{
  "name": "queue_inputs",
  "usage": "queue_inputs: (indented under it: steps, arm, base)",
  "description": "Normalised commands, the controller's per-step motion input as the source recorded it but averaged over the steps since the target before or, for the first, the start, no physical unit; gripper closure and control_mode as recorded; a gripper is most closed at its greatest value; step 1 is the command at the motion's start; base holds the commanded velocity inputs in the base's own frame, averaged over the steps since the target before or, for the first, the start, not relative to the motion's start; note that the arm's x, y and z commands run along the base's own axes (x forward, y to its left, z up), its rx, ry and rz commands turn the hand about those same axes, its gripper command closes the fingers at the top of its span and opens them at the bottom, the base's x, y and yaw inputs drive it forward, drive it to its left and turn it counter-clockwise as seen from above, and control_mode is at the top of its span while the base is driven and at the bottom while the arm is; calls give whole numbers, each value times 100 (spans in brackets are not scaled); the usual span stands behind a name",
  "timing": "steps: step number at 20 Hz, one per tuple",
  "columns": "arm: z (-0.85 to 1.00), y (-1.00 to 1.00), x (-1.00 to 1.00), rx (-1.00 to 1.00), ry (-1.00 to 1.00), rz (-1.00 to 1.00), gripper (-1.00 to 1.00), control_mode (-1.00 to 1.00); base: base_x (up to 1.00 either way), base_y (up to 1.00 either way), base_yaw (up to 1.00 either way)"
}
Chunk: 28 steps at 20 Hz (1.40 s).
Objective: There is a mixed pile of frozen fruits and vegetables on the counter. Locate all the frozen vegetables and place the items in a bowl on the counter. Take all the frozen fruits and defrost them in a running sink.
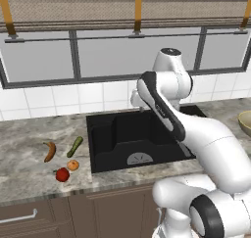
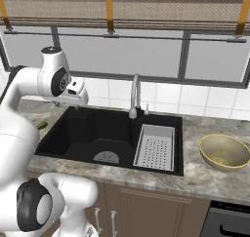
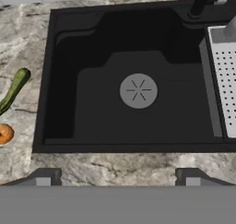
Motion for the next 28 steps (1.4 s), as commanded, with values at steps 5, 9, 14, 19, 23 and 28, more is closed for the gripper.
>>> queue_inputs:
  steps: [5, 9, 14, 19, 23, 28]
  arm:
    - [-28, 87, 13, 0, 3, -4, -100, -100]
    - [-38, 79, 31, 0, 13, 0, -100, -100]
    - [-44, 74, 28, -8, 10, 0, -100, -100]
    - [-50, 76, 37, -10, 6, -4, -100, -100]
    - [-60, 52, 55, -8, 7, 0, -100, -100]
    - [-44, 36, 46, -1, 5, 0, -100, -100]
  base:
    - [0, 0, 0]
    - [0, 0, 0]
    - [0, 0, 0]
    - [0, 0, 0]
    - [0, 0, 0]
    - [0, 0, 0]
